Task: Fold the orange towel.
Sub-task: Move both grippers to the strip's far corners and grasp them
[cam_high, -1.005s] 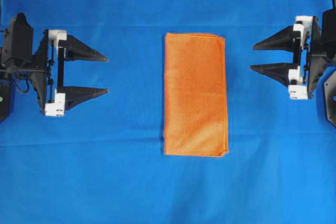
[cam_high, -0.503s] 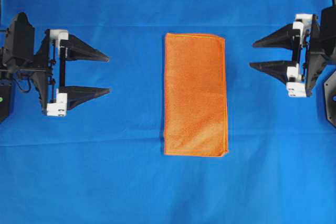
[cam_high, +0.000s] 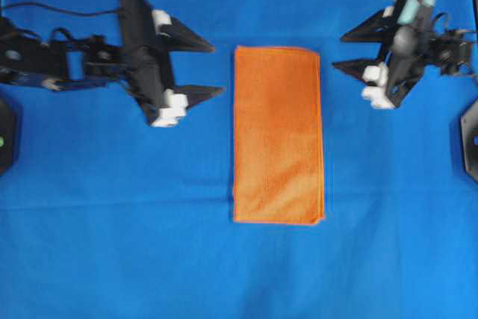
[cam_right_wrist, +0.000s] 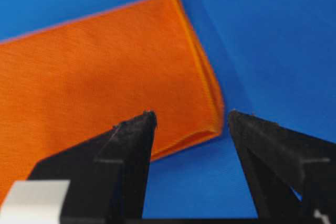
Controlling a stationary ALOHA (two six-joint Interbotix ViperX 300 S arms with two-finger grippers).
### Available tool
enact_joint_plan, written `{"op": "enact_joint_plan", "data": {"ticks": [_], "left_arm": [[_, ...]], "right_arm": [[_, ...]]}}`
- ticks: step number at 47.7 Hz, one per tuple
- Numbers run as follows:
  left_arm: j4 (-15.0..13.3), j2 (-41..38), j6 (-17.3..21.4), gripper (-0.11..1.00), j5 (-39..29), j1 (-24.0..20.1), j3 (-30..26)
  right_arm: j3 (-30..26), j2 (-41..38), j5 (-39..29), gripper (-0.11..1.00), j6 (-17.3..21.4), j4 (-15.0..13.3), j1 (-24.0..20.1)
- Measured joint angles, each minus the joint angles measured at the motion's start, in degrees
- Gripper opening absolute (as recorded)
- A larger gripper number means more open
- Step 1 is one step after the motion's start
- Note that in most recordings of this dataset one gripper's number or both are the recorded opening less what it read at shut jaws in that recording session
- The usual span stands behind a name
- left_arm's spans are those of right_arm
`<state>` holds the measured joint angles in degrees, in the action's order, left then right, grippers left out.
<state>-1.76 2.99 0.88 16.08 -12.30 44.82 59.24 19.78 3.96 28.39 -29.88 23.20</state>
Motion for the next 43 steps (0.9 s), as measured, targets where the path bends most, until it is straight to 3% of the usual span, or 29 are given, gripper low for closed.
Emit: {"op": "enact_joint_plan", "data": {"ticks": [17, 27, 31, 36, 43], "left_arm": [[0.0, -16.52, -0.09, 0.86, 1.93, -6.24, -6.42], [0.0, -21.45, -0.09, 0.78, 3.34, -7.38, -8.09], [0.0, -22.68, 0.0, 0.66, 3.34, -7.65, -8.61], [0.0, -23.29, 0.09, 0.42, 3.52, -7.56, -8.79], [0.26, -23.73, 0.09, 0.12, 3.87, -7.38, -8.88]], "right_arm": [[-5.71, -17.84, 2.11, 0.61, 0.0, -1.76, 2.99], [-6.24, -19.95, 2.29, 0.61, 0.0, -1.76, 4.48], [-6.24, -20.3, 2.29, 0.61, 0.0, -1.67, 4.57], [-6.24, -21.27, 2.46, 0.57, 0.18, -1.58, 4.66], [-6.33, -23.73, 4.31, 0.27, 0.26, -1.58, 4.57]]}}
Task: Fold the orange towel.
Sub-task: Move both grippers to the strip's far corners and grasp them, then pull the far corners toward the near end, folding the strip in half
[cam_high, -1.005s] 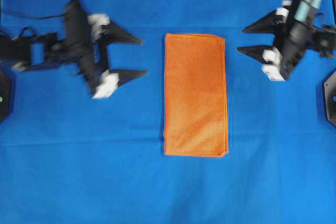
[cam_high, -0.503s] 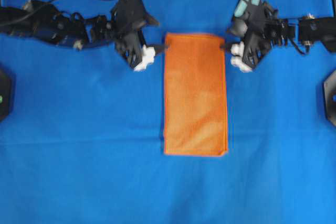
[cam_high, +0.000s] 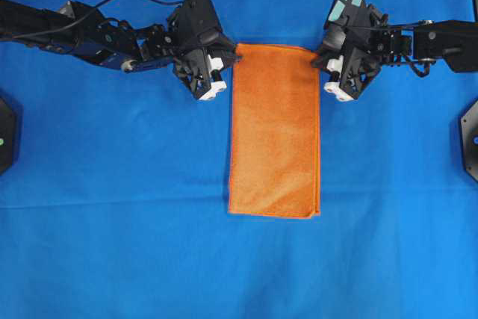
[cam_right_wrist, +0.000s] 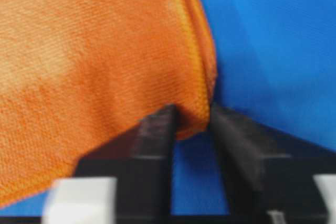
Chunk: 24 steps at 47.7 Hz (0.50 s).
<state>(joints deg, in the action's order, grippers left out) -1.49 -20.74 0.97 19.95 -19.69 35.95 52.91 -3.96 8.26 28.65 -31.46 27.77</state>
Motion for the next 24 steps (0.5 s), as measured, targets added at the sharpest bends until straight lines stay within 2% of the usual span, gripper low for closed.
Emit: {"op": "enact_joint_plan", "data": {"ticks": [4, 24], "left_arm": [[0.0, -0.18, -0.09, 0.03, 0.0, 0.18, 0.0], [0.0, 0.62, 0.44, 0.03, -0.79, 0.18, 0.09]], "right_arm": [[-0.18, -0.7, 1.14, 0.05, 0.0, 0.09, 0.0], [0.18, 0.26, 1.05, 0.05, 0.0, 0.09, 0.09]]}}
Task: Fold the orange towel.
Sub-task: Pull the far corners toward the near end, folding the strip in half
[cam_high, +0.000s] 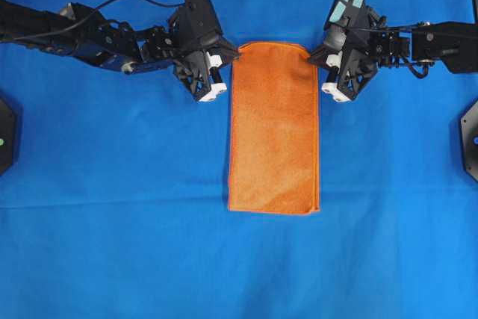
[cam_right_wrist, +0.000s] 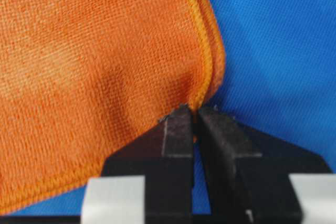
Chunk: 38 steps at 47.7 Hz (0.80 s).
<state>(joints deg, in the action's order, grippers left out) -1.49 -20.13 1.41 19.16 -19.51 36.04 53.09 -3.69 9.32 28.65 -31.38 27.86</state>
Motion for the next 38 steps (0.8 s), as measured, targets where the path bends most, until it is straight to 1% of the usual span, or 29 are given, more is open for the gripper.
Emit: {"op": "enact_joint_plan", "data": {"ticks": [11, 17, 26, 31, 38], "left_arm": [[0.0, 5.71, 4.66, 0.03, -2.11, -0.53, 0.18], [0.0, 6.86, 4.83, 0.03, -2.55, -0.53, 0.18], [-0.09, 7.82, 4.83, 0.03, -4.66, 0.09, 0.7], [-0.09, 9.84, 4.75, 0.03, -6.68, 1.58, 0.88], [-0.09, 13.54, 4.75, 0.03, -9.84, 5.1, 1.05]], "right_arm": [[0.0, 6.94, -4.22, 0.05, -0.18, -0.09, 0.0], [0.18, 9.58, -5.54, 0.05, -0.26, -0.18, 0.0], [0.26, 11.51, -5.89, 0.05, -0.18, -0.18, -0.88], [0.35, 13.45, -8.09, 0.05, 0.7, -0.18, -2.9], [0.44, 17.4, -13.1, 0.05, 0.88, 0.44, -7.82]]}}
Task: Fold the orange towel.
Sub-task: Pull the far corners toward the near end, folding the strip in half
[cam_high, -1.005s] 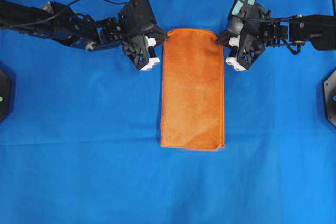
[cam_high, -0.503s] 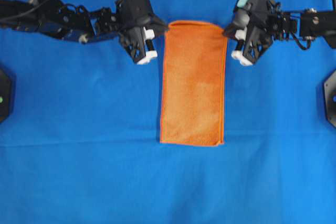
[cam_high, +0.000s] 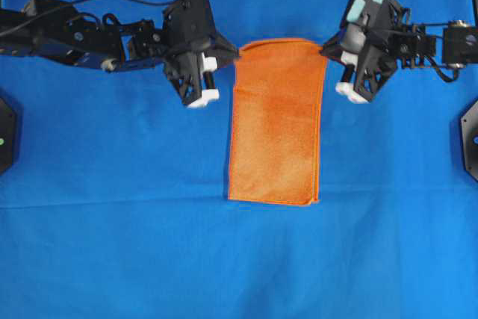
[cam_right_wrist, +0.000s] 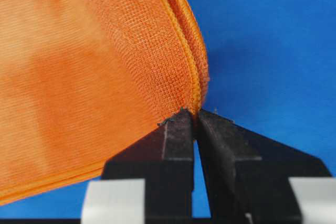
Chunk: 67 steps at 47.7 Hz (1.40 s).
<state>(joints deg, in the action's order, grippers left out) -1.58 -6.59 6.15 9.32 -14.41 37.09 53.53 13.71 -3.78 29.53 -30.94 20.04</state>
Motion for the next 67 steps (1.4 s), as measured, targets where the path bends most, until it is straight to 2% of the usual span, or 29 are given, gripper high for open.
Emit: {"op": "enact_joint_plan", "data": {"ticks": [9, 16, 30, 43, 50, 67], "left_arm": [[0.0, 2.46, -0.09, 0.03, -2.81, 5.36, 1.05], [0.0, 2.55, -0.97, 0.03, -4.39, 10.55, 1.67], [-0.09, 0.88, -4.13, 0.03, -3.96, 18.46, 2.11], [-0.18, -3.96, -6.33, 0.03, 1.32, 21.09, 2.2], [-0.18, -5.45, -7.12, 0.03, 2.2, 22.24, 2.2], [-0.18, -6.24, -7.21, 0.03, 2.37, 22.94, 2.29]], "right_arm": [[0.0, 3.52, -6.24, 0.05, 2.2, 2.9, -9.05], [0.09, 3.78, -8.96, 0.05, 5.63, 4.83, -16.35], [0.0, 0.7, -9.49, 0.05, 12.66, 5.8, -26.1], [-0.79, -6.24, -6.15, 0.05, 17.93, 5.89, -29.79], [-1.23, -8.44, -3.87, 0.05, 19.25, 5.98, -31.64], [-2.29, -9.84, -3.34, 0.06, 20.48, 6.06, -32.08]]}}
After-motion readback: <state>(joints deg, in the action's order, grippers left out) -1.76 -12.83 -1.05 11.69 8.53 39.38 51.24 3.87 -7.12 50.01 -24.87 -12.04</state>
